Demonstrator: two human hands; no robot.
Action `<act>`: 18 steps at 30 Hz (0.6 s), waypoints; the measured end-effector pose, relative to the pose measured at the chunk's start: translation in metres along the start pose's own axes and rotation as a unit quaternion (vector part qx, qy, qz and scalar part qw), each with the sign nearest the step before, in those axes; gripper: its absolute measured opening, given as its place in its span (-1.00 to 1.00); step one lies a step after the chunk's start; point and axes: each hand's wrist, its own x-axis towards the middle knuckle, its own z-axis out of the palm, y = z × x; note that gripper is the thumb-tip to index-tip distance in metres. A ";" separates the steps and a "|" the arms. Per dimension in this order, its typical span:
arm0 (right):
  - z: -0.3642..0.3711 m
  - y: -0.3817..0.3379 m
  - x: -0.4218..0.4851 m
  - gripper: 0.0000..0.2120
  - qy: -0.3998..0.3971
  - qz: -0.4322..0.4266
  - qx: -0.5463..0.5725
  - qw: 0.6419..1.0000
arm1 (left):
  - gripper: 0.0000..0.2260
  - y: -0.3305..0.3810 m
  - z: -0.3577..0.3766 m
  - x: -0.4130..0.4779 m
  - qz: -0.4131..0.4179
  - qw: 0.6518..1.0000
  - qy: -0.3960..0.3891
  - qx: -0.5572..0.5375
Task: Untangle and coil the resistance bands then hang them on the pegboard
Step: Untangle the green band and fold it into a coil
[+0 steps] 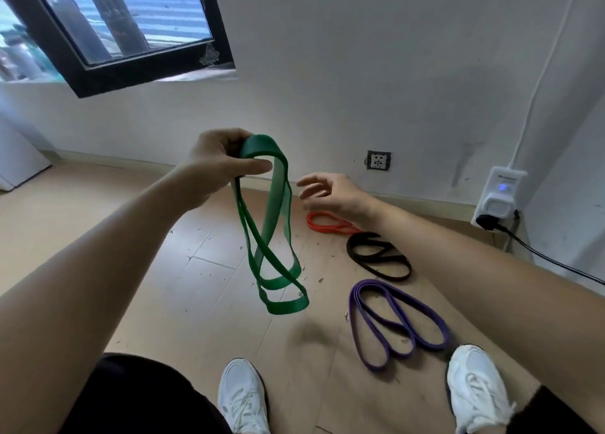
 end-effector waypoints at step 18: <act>-0.010 -0.086 0.014 -0.60 -0.094 -0.023 -0.020 0.995 | -0.65 0.024 -0.018 -0.003 0.083 0.996 0.008 -0.038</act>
